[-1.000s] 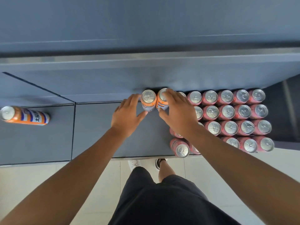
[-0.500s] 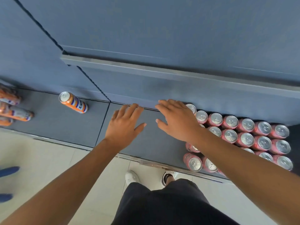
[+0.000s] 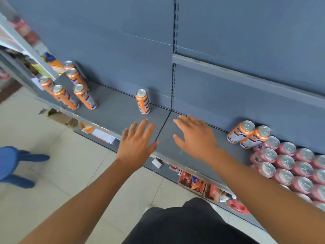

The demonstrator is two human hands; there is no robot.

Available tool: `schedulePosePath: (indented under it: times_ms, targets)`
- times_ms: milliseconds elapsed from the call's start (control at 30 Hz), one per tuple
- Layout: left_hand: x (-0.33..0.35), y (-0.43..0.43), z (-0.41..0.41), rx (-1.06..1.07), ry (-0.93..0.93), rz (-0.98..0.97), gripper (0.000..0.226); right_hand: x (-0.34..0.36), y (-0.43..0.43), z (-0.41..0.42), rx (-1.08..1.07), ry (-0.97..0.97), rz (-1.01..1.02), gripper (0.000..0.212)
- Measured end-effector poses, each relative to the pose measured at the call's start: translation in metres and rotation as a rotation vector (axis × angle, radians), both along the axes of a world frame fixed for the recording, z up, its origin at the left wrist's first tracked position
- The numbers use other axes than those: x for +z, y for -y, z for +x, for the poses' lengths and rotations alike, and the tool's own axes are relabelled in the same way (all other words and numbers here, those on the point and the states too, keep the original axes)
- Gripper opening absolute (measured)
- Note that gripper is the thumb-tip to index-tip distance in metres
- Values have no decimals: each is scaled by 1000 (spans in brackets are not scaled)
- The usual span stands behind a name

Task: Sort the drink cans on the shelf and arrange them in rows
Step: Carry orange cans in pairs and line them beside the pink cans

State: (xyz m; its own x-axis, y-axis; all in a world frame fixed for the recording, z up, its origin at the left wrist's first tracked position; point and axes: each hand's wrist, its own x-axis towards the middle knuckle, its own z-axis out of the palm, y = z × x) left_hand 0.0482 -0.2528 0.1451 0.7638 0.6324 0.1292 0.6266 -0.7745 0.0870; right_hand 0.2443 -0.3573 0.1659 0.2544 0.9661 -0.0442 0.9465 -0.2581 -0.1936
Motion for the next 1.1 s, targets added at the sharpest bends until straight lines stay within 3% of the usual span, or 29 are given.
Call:
schedulePosePath:
  times_ms: [233, 433, 733, 1100]
  targets:
    - [5, -30, -119, 179, -31, -40, 58, 11, -57, -104, 49, -26, -19, 54]
    - [3, -51, -170, 314, -32, -80, 59, 6, -103, -145, 60, -50, -45, 51]
    - [-2, -113, -186, 421, -123, -148, 63, -21, -181, -148, 63, -84, -119, 48]
    - [-20, -223, -150, 404, -221, -202, 59, -34, -264, -112, -74, -158, -144, 41]
